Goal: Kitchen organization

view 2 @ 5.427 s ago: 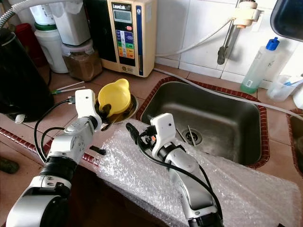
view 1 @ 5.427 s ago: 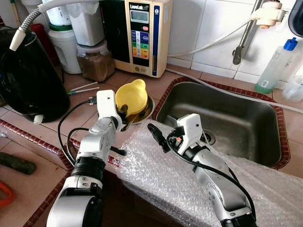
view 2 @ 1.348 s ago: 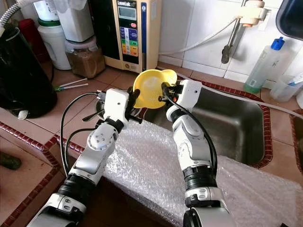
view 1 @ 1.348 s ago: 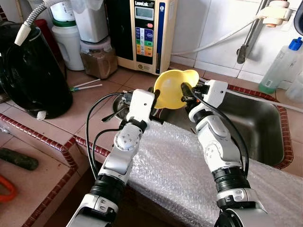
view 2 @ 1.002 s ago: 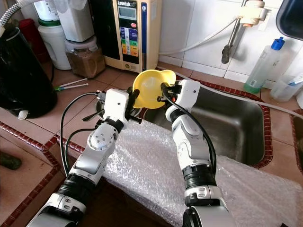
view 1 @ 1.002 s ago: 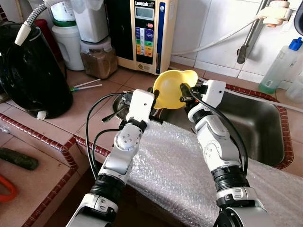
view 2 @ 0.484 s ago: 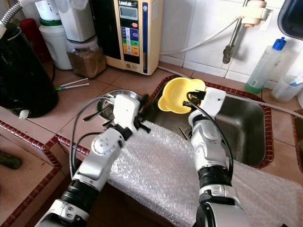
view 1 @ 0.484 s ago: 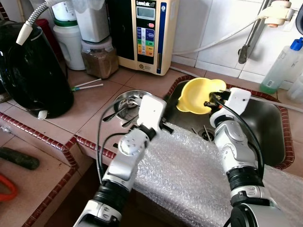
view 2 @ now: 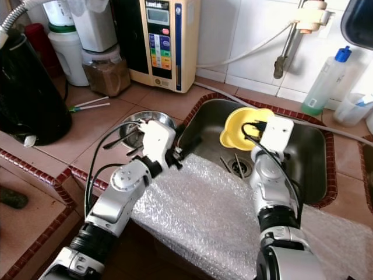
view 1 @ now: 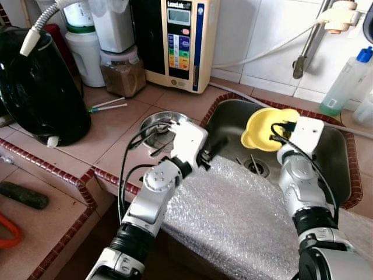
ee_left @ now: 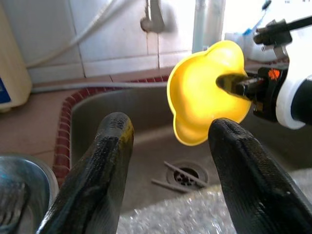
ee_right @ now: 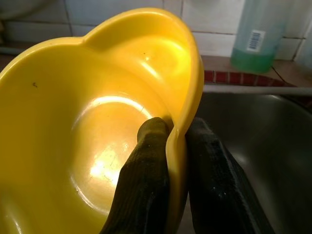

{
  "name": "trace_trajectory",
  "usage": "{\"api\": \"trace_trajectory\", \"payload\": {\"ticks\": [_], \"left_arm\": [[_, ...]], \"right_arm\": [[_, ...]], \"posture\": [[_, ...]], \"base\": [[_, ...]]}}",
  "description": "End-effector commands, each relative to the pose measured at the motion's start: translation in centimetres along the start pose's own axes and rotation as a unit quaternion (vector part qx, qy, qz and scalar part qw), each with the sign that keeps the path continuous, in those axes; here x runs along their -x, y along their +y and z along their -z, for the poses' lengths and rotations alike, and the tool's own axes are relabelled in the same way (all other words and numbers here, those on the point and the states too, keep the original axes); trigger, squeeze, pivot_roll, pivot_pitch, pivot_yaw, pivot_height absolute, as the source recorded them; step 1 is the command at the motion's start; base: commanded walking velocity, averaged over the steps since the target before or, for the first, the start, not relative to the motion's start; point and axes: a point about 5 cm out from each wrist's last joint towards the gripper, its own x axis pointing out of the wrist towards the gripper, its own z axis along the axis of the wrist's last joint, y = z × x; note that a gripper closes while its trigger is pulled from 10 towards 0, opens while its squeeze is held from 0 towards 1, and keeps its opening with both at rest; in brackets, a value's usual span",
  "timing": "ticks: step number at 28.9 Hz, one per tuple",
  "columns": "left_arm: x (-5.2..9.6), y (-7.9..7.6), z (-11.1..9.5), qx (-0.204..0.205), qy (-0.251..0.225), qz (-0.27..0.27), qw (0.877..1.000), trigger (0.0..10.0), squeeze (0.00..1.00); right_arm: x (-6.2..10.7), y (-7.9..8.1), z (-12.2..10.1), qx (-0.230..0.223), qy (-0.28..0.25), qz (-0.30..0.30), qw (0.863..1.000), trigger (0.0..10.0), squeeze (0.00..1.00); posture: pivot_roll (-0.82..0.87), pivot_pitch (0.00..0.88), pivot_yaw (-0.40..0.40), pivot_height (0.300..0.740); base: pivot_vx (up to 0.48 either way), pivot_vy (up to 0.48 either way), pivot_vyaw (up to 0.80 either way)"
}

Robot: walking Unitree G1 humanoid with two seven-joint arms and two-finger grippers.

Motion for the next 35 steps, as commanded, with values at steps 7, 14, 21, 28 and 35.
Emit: {"api": "trace_trajectory", "payload": {"ticks": [7, 14, 21, 28, 35], "left_arm": [[0.2, -0.3, 0.1, -0.016, 0.029, 0.035, 0.999, 10.0, 1.0], [0.3, 0.0, 0.0, -0.018, 0.033, 0.031, 0.999, 10.0, 1.0], [0.2, 0.3, -0.1, -0.017, 0.035, 0.021, 0.999, 10.0, 1.0], [0.2, 0.4, 0.0, -0.014, 0.038, 0.016, 0.999, 10.0, 1.0], [0.2, 0.5, 0.0, -0.017, 0.04, 0.012, 0.999, 10.0, 1.0]], "right_arm": [[0.0, -1.0, 1.7, 0.04, 0.048, 0.031, 0.998, 0.0, 0.0], [0.1, -1.1, 2.7, 0.026, 0.077, 0.03, 0.996, 1.9, 0.16], [0.2, -1.0, 3.0, 0.002, 0.086, 0.029, 0.996, 10.0, 1.0], [0.2, -0.9, 3.2, -0.005, 0.094, 0.031, 0.995, 10.0, 1.0], [0.2, -0.6, 3.3, -0.011, 0.097, 0.018, 0.995, 10.0, 1.0]], "posture": [[0.02, 0.0, -0.008, 0.74], [0.01, 0.0, -0.01, 0.74], [0.01, 0.0, -0.012, 0.74], [0.01, 0.0, -0.013, 0.74], [0.02, 0.0, -0.013, 0.74]], "base": [[0.0, 0.0, 0.0], [0.0, 0.0, 0.0], [0.0, 0.0, 0.0], [0.0, 0.0, 0.0], [0.0, 0.0, 0.0]]}}
